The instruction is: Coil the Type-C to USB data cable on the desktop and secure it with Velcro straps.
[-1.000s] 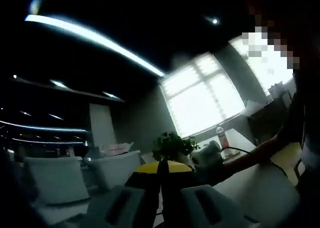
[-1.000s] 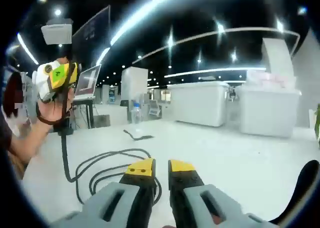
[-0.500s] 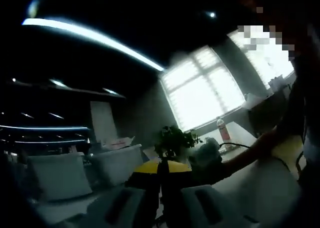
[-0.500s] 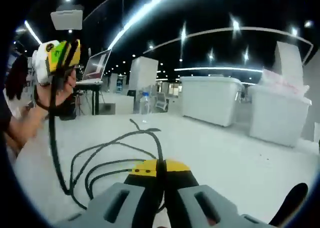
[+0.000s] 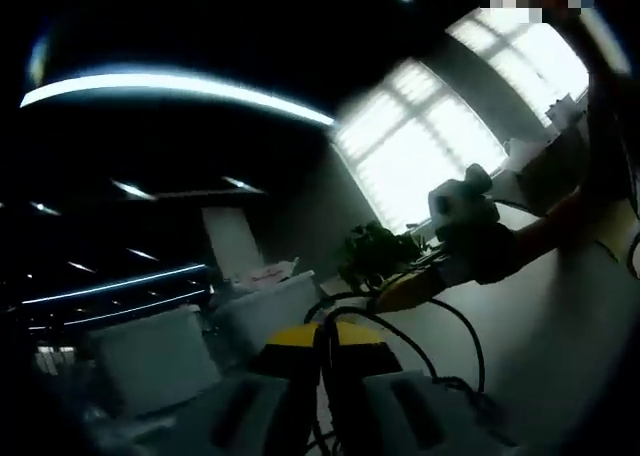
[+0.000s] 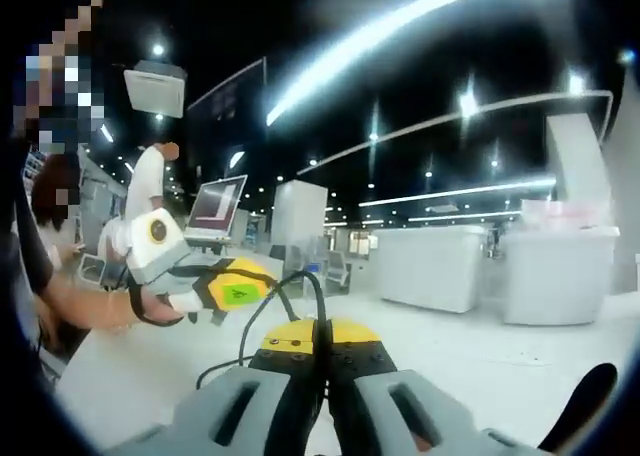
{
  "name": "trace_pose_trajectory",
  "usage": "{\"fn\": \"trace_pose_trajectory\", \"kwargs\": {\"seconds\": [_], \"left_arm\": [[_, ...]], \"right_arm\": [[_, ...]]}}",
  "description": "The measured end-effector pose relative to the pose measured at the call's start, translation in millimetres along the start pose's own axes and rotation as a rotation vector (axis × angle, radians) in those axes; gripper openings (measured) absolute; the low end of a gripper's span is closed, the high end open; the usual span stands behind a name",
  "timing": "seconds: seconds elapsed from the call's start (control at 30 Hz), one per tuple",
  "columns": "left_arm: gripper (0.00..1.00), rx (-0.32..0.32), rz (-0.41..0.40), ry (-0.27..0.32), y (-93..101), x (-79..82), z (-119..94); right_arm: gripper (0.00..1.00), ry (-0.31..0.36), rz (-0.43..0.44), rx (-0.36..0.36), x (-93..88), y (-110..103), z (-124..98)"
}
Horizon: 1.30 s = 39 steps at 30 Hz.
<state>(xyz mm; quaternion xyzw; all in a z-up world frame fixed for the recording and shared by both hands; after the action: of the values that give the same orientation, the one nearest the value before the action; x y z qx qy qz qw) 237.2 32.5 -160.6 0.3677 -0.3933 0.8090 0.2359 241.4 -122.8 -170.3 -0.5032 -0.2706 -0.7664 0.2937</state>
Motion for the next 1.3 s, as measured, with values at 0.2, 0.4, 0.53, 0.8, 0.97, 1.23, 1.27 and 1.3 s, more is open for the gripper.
{"fn": "trace_pose_trajectory", "kwargs": {"seconds": [0.2,0.4,0.53,0.8,0.97,1.23,1.27,1.3], "left_arm": [[0.08,0.036,0.029,-0.060,-11.5,-11.9,-5],[0.10,0.036,0.016,-0.075,-10.6,-14.6,-5],[0.11,0.032,0.014,-0.079,-9.9,-14.4,-4],[0.04,0.014,0.047,-0.115,-7.6,-10.2,-4],[0.04,0.040,0.059,-0.110,-14.1,-4.9,-7],[0.04,0.069,0.060,-0.031,-16.1,22.8,-7],[0.04,0.074,0.061,-0.009,-16.7,29.9,-8],[0.04,0.074,0.062,-0.001,-17.2,32.9,-8]], "right_arm": [[0.02,-0.017,0.016,0.013,-4.4,-2,2],[0.02,-0.011,0.058,0.076,-4.2,-14,4],[0.02,-0.004,0.093,0.110,-4.2,-20,5],[0.03,0.016,0.169,0.122,-4.3,-24,4],[0.06,0.159,0.197,0.016,20.3,-1,0],[0.10,-0.022,0.084,-0.113,-16.1,35,-6],[0.13,-0.072,0.092,-0.101,-28.4,31,-5],[0.15,-0.102,0.099,-0.080,-37.3,27,-4]]}}
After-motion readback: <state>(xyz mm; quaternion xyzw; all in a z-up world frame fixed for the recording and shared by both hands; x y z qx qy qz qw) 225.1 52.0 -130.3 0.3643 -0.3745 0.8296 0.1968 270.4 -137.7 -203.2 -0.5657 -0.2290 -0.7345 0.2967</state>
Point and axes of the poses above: the point that each gripper's makers call its tool centre point, and the gripper's own axes: z roughly forward along the fingers, y roughly to its right, x roughly out of its top, the point moved 6 cm from there along -z, roughly backward along the fingers, and after that the axes turned 12 degrees about y, right-handed, at the moved point
